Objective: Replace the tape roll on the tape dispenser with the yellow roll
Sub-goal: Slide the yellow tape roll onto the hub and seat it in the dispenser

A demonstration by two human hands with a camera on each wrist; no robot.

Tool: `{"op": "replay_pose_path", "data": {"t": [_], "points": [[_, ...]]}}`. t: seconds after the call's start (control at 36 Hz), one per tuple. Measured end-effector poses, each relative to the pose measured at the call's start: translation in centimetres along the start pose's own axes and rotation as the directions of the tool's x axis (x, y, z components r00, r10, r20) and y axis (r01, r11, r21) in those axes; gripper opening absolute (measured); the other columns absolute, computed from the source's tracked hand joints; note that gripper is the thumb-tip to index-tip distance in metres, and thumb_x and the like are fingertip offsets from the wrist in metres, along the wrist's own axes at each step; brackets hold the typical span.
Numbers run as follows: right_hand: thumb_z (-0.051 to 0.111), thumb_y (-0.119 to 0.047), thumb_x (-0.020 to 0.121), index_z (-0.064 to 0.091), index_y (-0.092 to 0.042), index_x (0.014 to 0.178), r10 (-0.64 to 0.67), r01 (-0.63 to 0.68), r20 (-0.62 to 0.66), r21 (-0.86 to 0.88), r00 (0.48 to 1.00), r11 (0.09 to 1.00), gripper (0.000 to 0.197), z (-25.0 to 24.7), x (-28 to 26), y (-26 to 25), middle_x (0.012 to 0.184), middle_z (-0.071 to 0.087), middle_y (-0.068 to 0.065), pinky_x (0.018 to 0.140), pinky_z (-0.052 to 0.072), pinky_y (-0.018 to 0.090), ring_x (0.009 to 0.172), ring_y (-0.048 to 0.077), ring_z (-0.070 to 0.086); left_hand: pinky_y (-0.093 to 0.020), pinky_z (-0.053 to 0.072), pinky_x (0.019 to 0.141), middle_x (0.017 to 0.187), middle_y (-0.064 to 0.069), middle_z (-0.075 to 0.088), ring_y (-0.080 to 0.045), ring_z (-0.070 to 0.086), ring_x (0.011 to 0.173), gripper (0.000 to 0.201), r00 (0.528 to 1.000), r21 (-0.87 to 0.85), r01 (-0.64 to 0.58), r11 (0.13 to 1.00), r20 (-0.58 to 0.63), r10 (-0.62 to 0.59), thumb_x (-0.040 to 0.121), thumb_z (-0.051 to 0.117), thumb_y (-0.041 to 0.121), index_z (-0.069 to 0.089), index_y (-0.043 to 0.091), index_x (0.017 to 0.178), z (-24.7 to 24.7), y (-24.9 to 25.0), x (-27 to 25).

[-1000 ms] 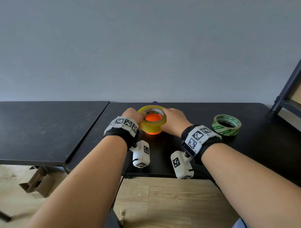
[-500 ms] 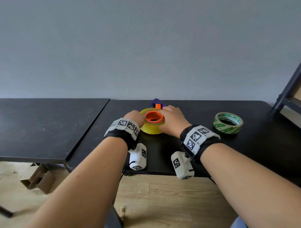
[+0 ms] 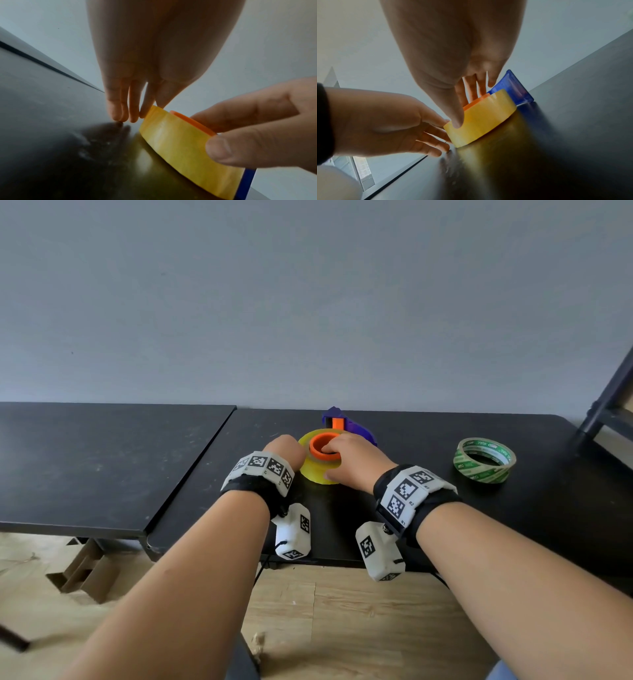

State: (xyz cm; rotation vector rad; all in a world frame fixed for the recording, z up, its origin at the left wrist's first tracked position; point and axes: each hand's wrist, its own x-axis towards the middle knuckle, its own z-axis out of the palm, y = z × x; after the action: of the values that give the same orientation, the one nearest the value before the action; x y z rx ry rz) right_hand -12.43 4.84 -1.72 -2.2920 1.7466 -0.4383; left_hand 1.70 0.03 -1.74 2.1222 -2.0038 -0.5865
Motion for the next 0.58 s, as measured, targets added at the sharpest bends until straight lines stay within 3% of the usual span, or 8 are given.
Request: {"op": "replay_pose_path", "data": {"t": [0.06, 0.08, 0.14, 0.22, 0.31, 0.44, 0.5, 0.58], "points": [[0.063, -0.018, 0.087, 0.058, -0.018, 0.132, 0.021, -0.022, 0.032, 0.025, 0.999, 0.999, 0.045, 0.1, 0.0, -0.3, 0.132, 0.057, 0.003, 0.100, 0.046, 0.031, 0.121, 0.022, 0.054, -0.032, 0.044, 0.086, 0.113, -0.020, 0.061, -0.033, 0.058, 0.106, 0.031, 1.000, -0.009, -0.004, 1.000, 0.008, 0.004, 0.100, 0.035, 0.010, 0.064, -0.002, 0.099, 0.1, -0.2, -0.1], [0.062, -0.017, 0.088, 0.055, -0.019, 0.135, 0.032, -0.033, 0.040, 0.032, 0.999, 0.999, 0.048, 0.1, 0.0, -0.3, 0.135, 0.055, 0.004, 0.101, 0.045, 0.031, 0.122, 0.022, 0.053, -0.033, 0.044, 0.092, 0.124, -0.020, 0.060, -0.034, 0.056, 0.116, 0.034, 1.000, -0.033, -0.002, 0.999, 0.008, 0.002, 0.100, 0.036, 0.010, 0.062, -0.004, 0.116, 0.0, -0.2, -0.3], [0.059, -0.013, 0.089, 0.054, -0.019, 0.136, 0.051, -0.052, 0.035, 0.043, 0.998, 0.998, 0.048, 0.2, 0.0, -0.4, 0.135, 0.055, 0.004, 0.100, 0.044, 0.030, 0.122, 0.023, 0.053, -0.032, 0.043, 0.096, 0.132, -0.019, 0.058, -0.033, 0.054, 0.123, 0.037, 1.000, -0.061, -0.006, 0.998, 0.005, 0.007, 0.100, 0.036, 0.010, 0.057, -0.004, 0.127, -0.1, -0.2, -0.7], [0.058, -0.009, 0.088, 0.056, -0.017, 0.132, 0.095, -0.097, 0.028, 0.091, 0.995, 0.991, 0.044, 0.1, -0.1, -0.2, 0.133, 0.055, 0.005, 0.096, 0.041, 0.028, 0.121, 0.022, 0.053, -0.034, 0.046, 0.089, 0.122, -0.020, 0.062, -0.034, 0.058, 0.114, 0.034, 0.999, -0.054, -0.042, 0.998, 0.001, 0.042, 0.098, 0.038, 0.011, 0.063, -0.001, 0.119, -0.4, -0.1, -1.0], [0.058, -0.009, 0.088, 0.054, -0.017, 0.134, 0.128, -0.130, 0.025, 0.167, 0.991, 0.977, 0.046, -0.3, -0.4, 0.1, 0.136, 0.054, 0.005, 0.097, 0.039, 0.026, 0.125, 0.023, 0.051, -0.032, 0.040, 0.071, 0.093, -0.014, 0.060, -0.027, 0.056, 0.084, 0.026, 0.998, -0.100, -0.056, 0.993, -0.029, 0.053, 0.096, 0.040, 0.014, 0.062, 0.002, 0.089, -0.5, 0.1, -0.9], [0.060, -0.011, 0.087, 0.052, -0.017, 0.136, 0.190, -0.172, -0.025, 0.316, 0.982, 0.933, 0.050, -1.7, -0.6, 0.8, 0.137, 0.055, 0.006, 0.092, 0.041, 0.026, 0.124, 0.024, 0.052, -0.030, 0.036, 0.074, 0.088, -0.009, 0.056, -0.026, 0.051, 0.085, 0.034, 0.989, -0.299, -0.131, 0.945, -0.101, 0.105, 0.099, 0.040, 0.025, 0.064, 0.002, 0.094, -1.1, 1.0, -1.1], [0.062, -0.013, 0.087, 0.055, -0.016, 0.133, 0.214, -0.183, -0.043, 0.371, 0.976, 0.910, 0.047, -2.2, -0.7, 1.0, 0.132, 0.057, 0.008, 0.087, 0.042, 0.027, 0.119, 0.025, 0.054, -0.030, 0.034, 0.072, 0.079, -0.008, 0.054, -0.027, 0.049, 0.082, 0.033, 0.987, -0.328, -0.139, 0.934, -0.126, 0.102, 0.099, 0.038, 0.023, 0.057, 0.004, 0.081, -1.3, 1.6, -1.2], [0.065, -0.015, 0.086, 0.059, -0.016, 0.131, 0.255, -0.186, -0.067, 0.512, 0.965, 0.838, 0.045, -2.9, -0.9, 1.3, 0.129, 0.060, 0.007, 0.094, 0.047, 0.033, 0.117, 0.025, 0.057, -0.030, 0.035, 0.070, 0.079, -0.010, 0.056, -0.029, 0.051, 0.081, 0.035, 0.987, -0.365, -0.137, 0.921, -0.131, 0.095, 0.099, 0.034, 0.027, 0.056, 0.004, 0.083, -1.3, 2.5, -1.1]]}}
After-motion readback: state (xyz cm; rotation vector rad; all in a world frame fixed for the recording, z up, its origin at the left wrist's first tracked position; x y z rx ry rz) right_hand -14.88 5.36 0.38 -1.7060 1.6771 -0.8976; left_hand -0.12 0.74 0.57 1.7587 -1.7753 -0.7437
